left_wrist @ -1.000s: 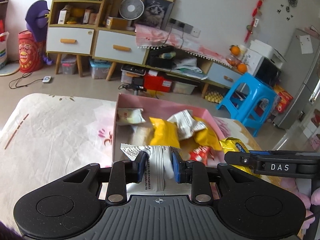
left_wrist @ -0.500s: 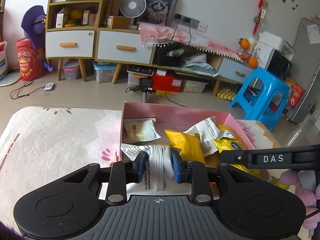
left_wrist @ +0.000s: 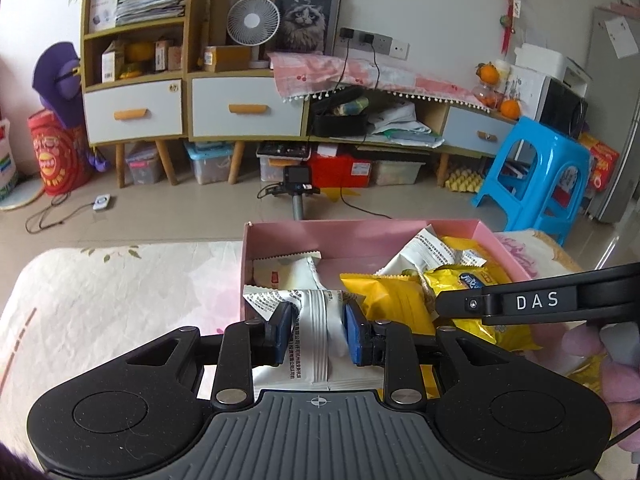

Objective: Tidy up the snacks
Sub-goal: 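Carry the paper snack with the left tool while the right tool carries the yellow packet into the box, then open the right tool releasing the yellow packet while the left tool releases the paper snack, then move both tools back over the remaining snacks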

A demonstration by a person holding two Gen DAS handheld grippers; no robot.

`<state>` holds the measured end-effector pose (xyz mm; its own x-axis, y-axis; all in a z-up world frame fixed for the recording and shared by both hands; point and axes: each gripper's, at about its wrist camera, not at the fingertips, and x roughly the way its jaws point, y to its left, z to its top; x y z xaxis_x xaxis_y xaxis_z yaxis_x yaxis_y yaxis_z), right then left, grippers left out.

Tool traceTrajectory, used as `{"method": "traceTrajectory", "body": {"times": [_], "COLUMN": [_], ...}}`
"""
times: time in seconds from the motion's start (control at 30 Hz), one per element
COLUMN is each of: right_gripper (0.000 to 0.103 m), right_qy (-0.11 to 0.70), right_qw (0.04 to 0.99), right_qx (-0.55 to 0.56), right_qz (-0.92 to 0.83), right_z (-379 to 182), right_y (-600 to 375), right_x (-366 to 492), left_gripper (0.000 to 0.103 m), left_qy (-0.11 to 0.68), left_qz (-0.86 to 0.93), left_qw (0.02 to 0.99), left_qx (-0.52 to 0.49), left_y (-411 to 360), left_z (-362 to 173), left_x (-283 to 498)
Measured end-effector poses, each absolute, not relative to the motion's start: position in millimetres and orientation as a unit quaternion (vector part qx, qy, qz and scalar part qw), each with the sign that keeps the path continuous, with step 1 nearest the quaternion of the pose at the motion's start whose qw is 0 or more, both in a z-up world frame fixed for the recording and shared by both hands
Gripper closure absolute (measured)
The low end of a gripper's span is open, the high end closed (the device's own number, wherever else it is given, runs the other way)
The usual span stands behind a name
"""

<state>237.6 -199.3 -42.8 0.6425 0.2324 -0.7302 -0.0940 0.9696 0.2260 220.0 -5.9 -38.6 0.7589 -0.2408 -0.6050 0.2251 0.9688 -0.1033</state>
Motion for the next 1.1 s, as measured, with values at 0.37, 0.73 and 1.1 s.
{"method": "traceTrajectory", "body": {"times": [0.37, 0.73, 1.1], "right_gripper": [0.048, 0.033, 0.019], "right_qy": [0.402, 0.389, 0.381], "right_qw": [0.906, 0.911, 0.915], "right_qx": [0.095, 0.097, 0.094], "right_qz": [0.092, 0.093, 0.096], "right_z": [-35.4, -17.7, -8.9], "right_y": [-207.6, -215.5, -225.4], "right_x": [231.0, 211.2, 173.6], "left_gripper": [0.065, 0.033, 0.013], "left_qy": [0.323, 0.316, 0.33], "left_qz": [-0.129, -0.146, -0.147], "left_qw": [0.938, 0.938, 0.932], "left_qx": [-0.008, 0.009, 0.028], "left_y": [-5.1, -11.4, -2.0], "left_z": [-34.8, -20.0, -17.6], "left_x": [214.7, 189.6, 152.3]}}
